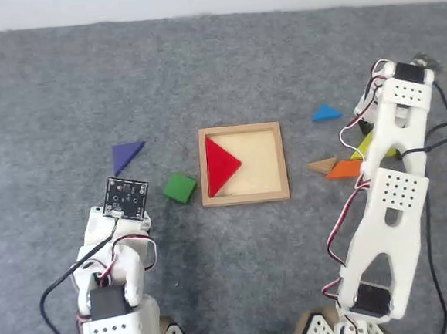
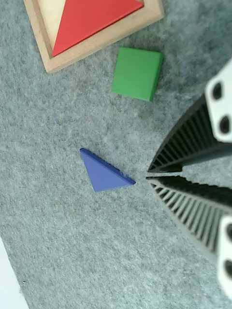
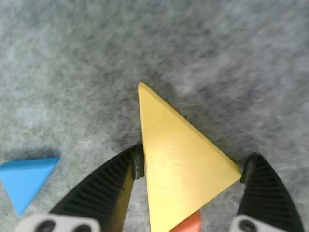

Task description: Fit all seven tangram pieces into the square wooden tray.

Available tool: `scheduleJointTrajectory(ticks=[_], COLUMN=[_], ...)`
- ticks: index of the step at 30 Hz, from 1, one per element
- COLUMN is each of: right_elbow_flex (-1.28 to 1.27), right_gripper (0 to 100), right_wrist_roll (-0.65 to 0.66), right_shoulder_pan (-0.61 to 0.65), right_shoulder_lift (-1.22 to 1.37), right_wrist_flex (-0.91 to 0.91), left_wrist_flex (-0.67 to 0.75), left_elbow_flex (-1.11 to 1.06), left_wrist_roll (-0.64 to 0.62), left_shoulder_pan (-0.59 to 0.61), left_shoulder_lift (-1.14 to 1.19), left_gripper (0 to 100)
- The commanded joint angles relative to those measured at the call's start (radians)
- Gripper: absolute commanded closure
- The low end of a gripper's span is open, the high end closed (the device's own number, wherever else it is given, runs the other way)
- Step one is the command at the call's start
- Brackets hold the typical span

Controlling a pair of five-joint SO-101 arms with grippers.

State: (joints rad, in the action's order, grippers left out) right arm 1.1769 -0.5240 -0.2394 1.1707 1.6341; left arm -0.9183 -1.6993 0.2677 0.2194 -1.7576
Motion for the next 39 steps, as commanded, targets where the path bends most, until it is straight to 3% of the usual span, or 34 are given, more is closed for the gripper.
scheduleJointTrajectory(ticks=[1, 20, 28, 34, 39], right_elbow_flex=[0.037, 0.044, 0.222, 0.230, 0.233], right_gripper=[69.2, 69.6, 69.7, 77.5, 66.4], right_wrist_roll=[0.015, 0.011, 0.009, 0.011, 0.009], right_shoulder_pan=[-0.010, -0.008, -0.005, -0.010, -0.010], right_shoulder_lift=[-0.004, -0.016, -0.005, 0.004, 0.061], right_wrist_flex=[-0.015, 0.016, 0.151, 0.147, 0.145], left_wrist_flex=[-0.005, -0.005, -0.005, -0.005, -0.005], left_elbow_flex=[0.015, 0.015, 0.015, 0.015, 0.015], left_wrist_roll=[0.011, 0.011, 0.011, 0.011, 0.011], left_shoulder_pan=[0.005, 0.005, 0.005, 0.005, 0.005], left_shoulder_lift=[-0.025, -0.025, -0.025, -0.025, -0.025], left_gripper=[99, 99, 99, 99, 99])
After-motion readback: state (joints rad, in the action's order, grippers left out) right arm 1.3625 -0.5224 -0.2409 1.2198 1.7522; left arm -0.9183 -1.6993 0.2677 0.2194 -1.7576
